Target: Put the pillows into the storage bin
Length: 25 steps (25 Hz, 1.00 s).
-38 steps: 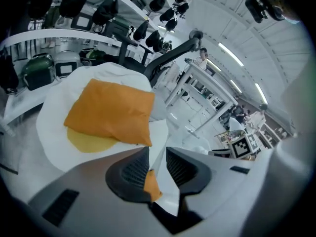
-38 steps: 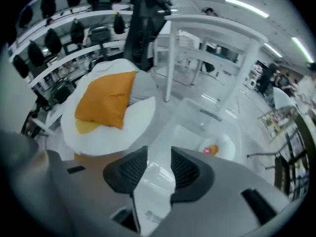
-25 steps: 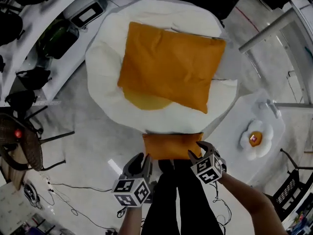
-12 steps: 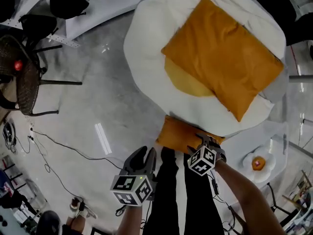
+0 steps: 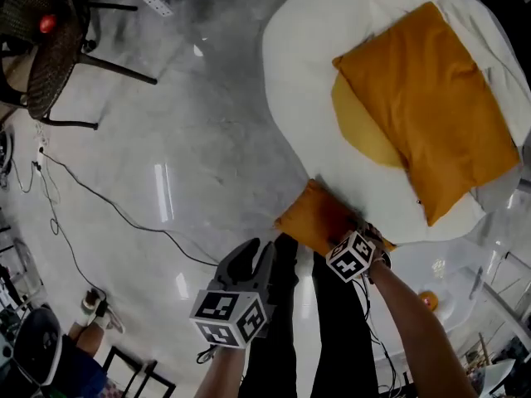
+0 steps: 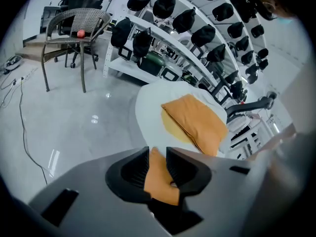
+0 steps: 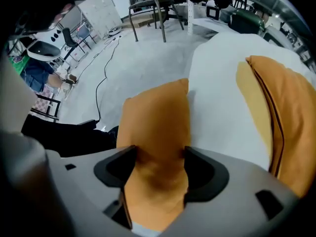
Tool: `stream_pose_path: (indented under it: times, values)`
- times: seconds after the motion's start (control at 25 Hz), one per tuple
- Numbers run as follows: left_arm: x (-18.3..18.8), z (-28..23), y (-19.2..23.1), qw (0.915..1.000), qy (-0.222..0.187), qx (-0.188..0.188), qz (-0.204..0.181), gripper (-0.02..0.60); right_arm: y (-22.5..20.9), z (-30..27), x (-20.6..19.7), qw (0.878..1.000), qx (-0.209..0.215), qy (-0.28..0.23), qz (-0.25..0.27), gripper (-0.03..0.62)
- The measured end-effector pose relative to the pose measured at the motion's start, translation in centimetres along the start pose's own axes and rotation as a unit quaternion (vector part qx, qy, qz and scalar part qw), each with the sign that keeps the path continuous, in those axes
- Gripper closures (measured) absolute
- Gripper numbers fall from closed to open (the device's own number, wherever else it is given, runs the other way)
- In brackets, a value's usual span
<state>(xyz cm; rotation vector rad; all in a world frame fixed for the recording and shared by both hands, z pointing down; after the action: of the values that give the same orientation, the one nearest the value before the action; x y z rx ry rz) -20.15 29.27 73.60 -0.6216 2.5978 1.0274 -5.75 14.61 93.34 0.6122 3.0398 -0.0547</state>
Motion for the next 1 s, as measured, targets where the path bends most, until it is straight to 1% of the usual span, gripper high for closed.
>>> stream_pose_path:
  times: [0.24,0.32,0.44,0.6,0.8,1.0]
  values:
    - [-1.3,0.7,2.0,0.9996,-0.010,0.011,0.024,0.479,0.2,-1.3,0.4,0.998,0.048,0.028,0.008,0.293]
    - [-1.7,0.9,2.3,0.9994,-0.012,0.012,0.029,0.478,0.2,-1.5,0.4,0.998,0.058,0.035,0.010,0.305]
    - [-2.5,0.9,2.5,0.9993,-0.013,0.012,0.033,0.479,0.1,-1.8,0.3,0.998,0.055,0.034,0.012,0.344]
    - [-2.7,1.4,2.1,0.9994,-0.010,0.005,0.033,0.479,0.6,-0.9,0.2,0.998,0.045,0.037,0.002,0.392]
    - [-1.6,2.0,1.3,0.9997,-0.009,-0.011,0.022,0.479,1.0,1.0,0.2,0.999,0.036,0.039,-0.007,0.437]
    - [0.1,2.4,-0.3,0.9996,-0.003,-0.028,-0.001,0.479,1.2,4.0,-1.0,0.999,0.034,0.026,-0.014,0.472]
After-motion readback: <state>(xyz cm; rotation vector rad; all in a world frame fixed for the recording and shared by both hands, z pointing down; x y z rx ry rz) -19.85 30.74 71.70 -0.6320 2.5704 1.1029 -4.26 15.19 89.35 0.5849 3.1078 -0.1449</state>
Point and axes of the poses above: the fingertips, and each gripper's own axes: z backward along the fingers, y to its left, x out of its top, the point moved 3 cm from there along z, backward along the fingers, and after that the axes turned 8 degrees about -x, right-handed, at the moved point
